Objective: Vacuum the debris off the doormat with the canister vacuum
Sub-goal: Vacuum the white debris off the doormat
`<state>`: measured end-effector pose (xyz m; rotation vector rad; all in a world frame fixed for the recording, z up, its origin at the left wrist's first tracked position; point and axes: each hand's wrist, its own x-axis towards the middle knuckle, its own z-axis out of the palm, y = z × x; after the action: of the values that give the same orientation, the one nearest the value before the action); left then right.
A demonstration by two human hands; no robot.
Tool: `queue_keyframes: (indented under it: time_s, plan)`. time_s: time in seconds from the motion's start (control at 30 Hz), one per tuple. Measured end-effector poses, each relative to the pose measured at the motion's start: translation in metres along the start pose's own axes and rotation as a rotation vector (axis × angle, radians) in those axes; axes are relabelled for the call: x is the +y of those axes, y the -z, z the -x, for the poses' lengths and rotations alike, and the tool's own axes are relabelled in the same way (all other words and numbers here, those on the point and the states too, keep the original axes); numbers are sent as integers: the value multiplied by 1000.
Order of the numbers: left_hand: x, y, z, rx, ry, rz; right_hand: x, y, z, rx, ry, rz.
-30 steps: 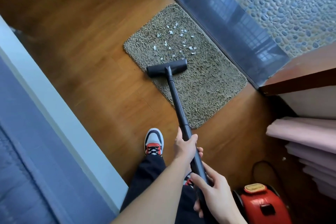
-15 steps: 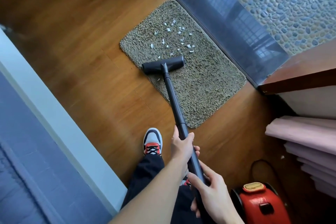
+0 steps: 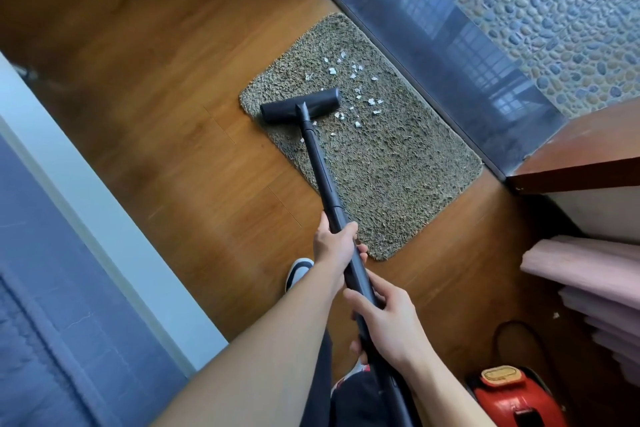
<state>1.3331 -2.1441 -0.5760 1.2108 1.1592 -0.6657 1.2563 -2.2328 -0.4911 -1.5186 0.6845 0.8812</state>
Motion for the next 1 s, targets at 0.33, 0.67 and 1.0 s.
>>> queue_keyframes:
  time_s: [0.33, 0.67, 1.0]
  plan:
    - [-51, 6, 37, 7, 29, 11, 38, 13, 39, -44, -59, 61]
    - [-130, 0, 86, -2, 80, 7, 100, 38, 99, -20, -95, 53]
    - [-158, 4, 108, 0, 91, -5, 132, 38, 118, 63, -78, 96]
